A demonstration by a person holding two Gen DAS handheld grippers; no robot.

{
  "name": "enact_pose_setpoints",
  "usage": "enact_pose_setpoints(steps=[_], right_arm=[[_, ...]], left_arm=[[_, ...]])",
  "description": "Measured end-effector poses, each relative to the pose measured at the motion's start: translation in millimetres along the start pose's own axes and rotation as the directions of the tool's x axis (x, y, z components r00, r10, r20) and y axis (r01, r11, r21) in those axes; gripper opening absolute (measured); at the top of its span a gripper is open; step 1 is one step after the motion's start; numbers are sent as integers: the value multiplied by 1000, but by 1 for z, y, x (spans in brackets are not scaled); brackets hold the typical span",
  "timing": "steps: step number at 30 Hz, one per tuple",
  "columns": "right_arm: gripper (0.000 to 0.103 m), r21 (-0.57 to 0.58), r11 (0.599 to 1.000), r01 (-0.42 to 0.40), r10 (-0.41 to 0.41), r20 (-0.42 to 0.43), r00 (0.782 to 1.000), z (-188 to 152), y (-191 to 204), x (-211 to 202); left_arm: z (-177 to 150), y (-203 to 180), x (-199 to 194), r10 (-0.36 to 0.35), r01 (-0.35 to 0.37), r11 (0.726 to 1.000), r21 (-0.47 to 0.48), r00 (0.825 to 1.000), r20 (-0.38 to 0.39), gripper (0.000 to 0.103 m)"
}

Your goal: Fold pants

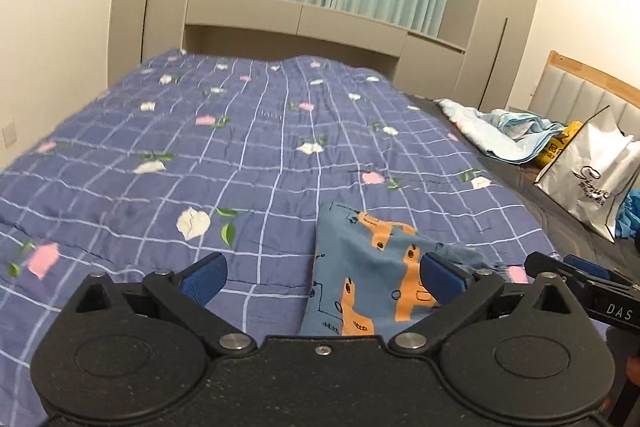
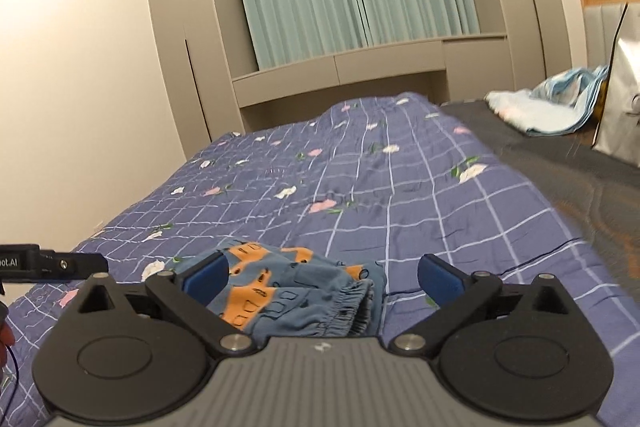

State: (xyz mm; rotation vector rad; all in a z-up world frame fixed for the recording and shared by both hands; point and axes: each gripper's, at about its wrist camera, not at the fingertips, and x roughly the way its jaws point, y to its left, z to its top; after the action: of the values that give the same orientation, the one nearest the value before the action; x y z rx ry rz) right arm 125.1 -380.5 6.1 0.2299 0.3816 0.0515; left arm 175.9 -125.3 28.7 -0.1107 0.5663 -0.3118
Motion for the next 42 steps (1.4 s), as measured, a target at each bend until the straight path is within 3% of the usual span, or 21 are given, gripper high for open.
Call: enact_pose_setpoints(steps=[10, 20, 30, 42], right_arm=[[103, -10, 1000, 6, -6, 10, 1000, -11, 20, -63], [103, -33, 999, 6, -6, 1, 1000, -47, 44, -114], [103, -66, 998, 13, -14, -21, 1000, -74, 55, -132], [103, -85, 996, 18, -23, -56, 998, -81, 52, -126]], left_arm=[[-30, 5, -68, 39, -40, 999, 25, 998, 49, 102], [-75, 0, -112, 38, -41, 998, 57, 997, 63, 102], [-118, 1, -125, 61, -63, 996, 57, 997, 42, 102], [-124, 1, -120, 74, -75, 995, 59, 997, 26, 102]])
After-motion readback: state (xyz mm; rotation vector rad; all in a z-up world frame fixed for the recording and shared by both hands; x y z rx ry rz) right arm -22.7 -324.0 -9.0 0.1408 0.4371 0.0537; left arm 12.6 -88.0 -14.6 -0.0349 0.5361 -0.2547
